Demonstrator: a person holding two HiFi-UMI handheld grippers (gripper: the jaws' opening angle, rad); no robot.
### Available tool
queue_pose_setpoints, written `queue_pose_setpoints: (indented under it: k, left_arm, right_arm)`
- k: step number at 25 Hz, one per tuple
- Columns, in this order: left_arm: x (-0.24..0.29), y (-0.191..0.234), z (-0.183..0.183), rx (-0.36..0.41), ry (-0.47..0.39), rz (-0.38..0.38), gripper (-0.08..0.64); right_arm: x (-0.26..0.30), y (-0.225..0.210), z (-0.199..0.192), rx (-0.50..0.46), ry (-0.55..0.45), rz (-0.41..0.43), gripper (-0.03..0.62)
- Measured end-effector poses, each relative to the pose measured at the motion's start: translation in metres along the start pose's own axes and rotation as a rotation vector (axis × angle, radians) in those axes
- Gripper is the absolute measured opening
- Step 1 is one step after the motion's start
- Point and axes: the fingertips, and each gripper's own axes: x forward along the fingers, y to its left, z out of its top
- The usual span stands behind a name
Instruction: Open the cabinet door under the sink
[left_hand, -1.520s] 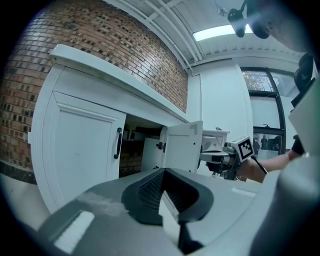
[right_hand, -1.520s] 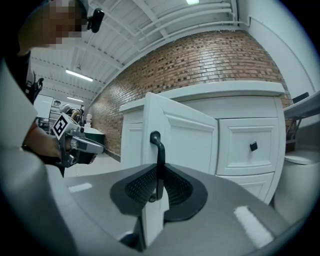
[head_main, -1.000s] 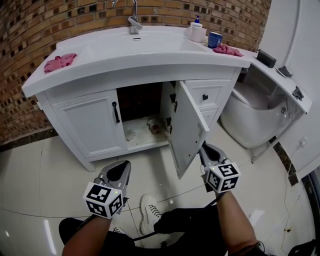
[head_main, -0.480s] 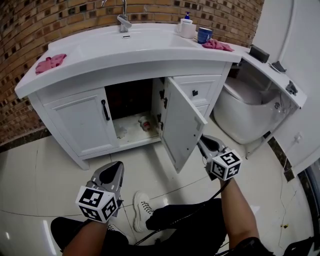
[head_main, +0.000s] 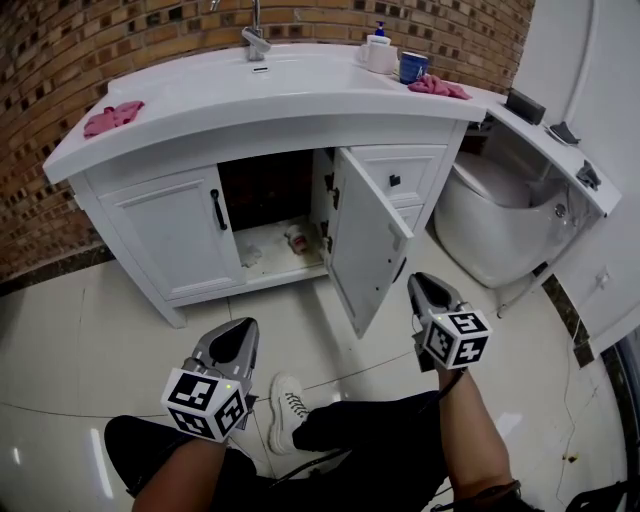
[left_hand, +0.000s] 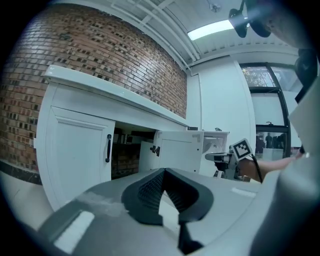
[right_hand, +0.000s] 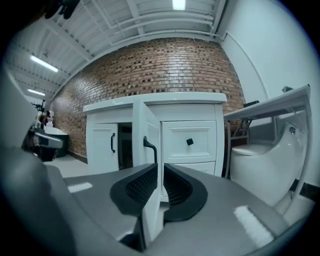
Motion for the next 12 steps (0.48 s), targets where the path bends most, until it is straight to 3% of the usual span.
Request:
queue_pose_setpoints:
  k: [4,8,12]
  left_arm:
    - [-0.018,0.002,0.002,-0.038,-0.008,0.030,0.002]
    - [-0.042,0.009,0.005,-0.066,-0.025,0.076,0.002]
    - [-0.060,0.004,0.013,-0.081,-0.051,0.073,0.002]
  right_arm:
    - [-0.028,0.024,0.007,0.063,-0.016,0.021,0.021]
    - [-0.040,0.068,0.017,0.113,-0.046,0.097,0.008]
    - [-0.051,0.113,0.027,0.131,-0.064,0.176,0.008]
